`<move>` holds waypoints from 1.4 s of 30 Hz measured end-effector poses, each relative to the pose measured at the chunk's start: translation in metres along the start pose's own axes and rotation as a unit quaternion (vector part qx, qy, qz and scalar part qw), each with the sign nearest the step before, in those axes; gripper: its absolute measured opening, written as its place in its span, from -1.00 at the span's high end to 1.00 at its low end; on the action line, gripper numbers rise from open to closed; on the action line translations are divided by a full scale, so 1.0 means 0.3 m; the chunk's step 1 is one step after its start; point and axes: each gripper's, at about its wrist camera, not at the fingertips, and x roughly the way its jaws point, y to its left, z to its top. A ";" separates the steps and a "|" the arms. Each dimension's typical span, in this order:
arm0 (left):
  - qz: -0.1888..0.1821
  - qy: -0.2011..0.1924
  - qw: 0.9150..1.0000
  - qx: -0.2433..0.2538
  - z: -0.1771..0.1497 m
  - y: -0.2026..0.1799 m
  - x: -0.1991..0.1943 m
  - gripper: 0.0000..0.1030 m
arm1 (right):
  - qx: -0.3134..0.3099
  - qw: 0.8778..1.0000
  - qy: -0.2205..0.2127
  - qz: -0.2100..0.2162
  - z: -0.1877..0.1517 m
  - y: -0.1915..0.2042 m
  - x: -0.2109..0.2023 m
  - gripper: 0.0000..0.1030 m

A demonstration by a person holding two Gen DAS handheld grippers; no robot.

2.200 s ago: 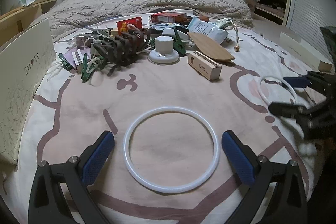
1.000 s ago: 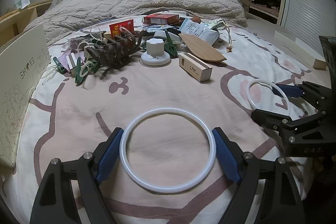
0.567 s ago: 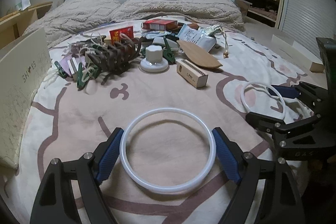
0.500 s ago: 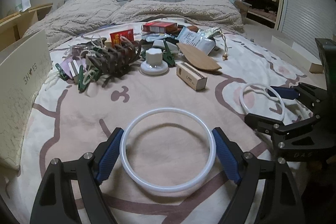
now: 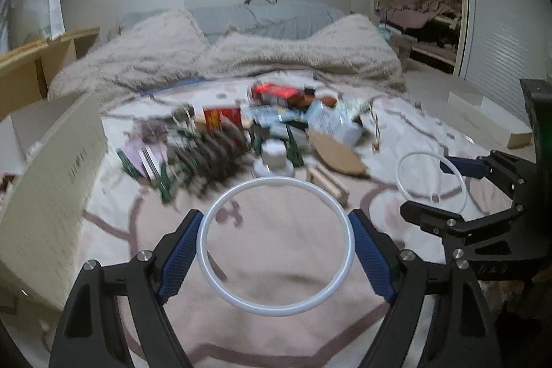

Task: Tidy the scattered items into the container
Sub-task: 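Carry both rings into the white shoe box and open both grippers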

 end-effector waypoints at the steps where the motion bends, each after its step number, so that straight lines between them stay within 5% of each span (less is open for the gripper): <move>1: 0.000 -0.007 1.000 -0.002 0.016 0.011 -0.012 -0.64 | 0.002 1.000 -0.005 0.001 0.016 0.002 -0.007 -0.65; 23: 0.068 -0.153 0.985 -0.046 0.352 0.316 -0.245 -0.64 | 0.029 0.991 -0.127 0.018 0.427 0.142 -0.117 -0.65; 42: 0.195 -0.141 0.960 -0.144 0.286 0.787 -0.395 -0.64 | -0.006 0.985 -0.139 0.105 0.634 0.471 -0.069 -0.65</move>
